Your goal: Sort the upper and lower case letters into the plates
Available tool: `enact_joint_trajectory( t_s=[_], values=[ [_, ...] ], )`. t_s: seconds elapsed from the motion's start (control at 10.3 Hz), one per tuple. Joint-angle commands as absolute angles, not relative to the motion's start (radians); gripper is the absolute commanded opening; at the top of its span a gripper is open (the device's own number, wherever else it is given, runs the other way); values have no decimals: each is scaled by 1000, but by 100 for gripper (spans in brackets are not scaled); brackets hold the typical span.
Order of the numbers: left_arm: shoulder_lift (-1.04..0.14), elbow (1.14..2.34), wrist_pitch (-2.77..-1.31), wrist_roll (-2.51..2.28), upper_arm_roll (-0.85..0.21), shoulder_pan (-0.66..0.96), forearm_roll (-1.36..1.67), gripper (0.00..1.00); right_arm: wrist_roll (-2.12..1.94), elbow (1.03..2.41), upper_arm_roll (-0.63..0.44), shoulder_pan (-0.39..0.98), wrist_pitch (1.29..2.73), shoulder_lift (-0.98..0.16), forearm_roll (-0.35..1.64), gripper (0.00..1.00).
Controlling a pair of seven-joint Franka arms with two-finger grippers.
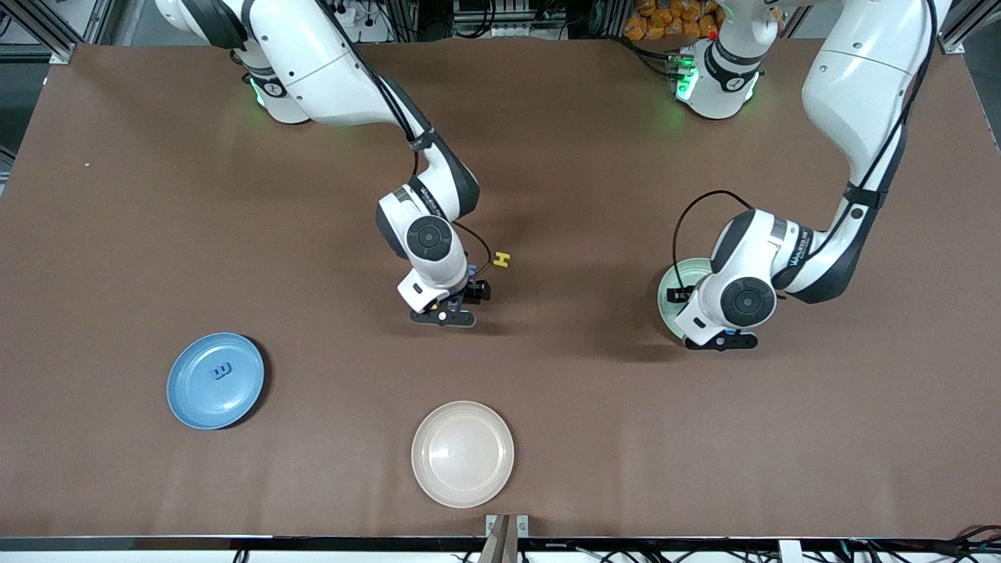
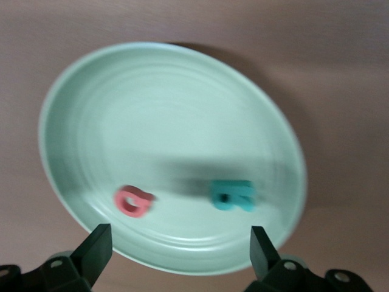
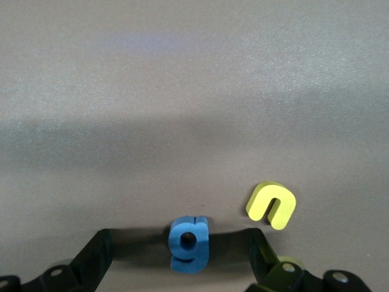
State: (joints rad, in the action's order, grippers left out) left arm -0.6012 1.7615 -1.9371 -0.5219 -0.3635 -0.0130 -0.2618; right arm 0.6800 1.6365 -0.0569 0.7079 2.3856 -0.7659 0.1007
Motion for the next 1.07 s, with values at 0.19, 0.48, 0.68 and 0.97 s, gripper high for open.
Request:
enact_joint_trajectory(
  t_s=[0.19,0.48,0.68,0.97],
  values=[
    [-629,1671,-2027,-880,-387,168,-28,100,681,1652,-55,703,2396,-756,115,100],
    [-660,1666,-2195,-1038,-385,213,75,100,686,1654,-55,710,2387,-752,115,100],
    [-667,1663,-2200,-1171,-385,238,75,100,687,1654,-54,712,2385,-749,121,0],
    [-693,1628,-2240,-1250,-385,265,74,100,686,1658,-54,712,2382,-736,121,0]
  ],
)
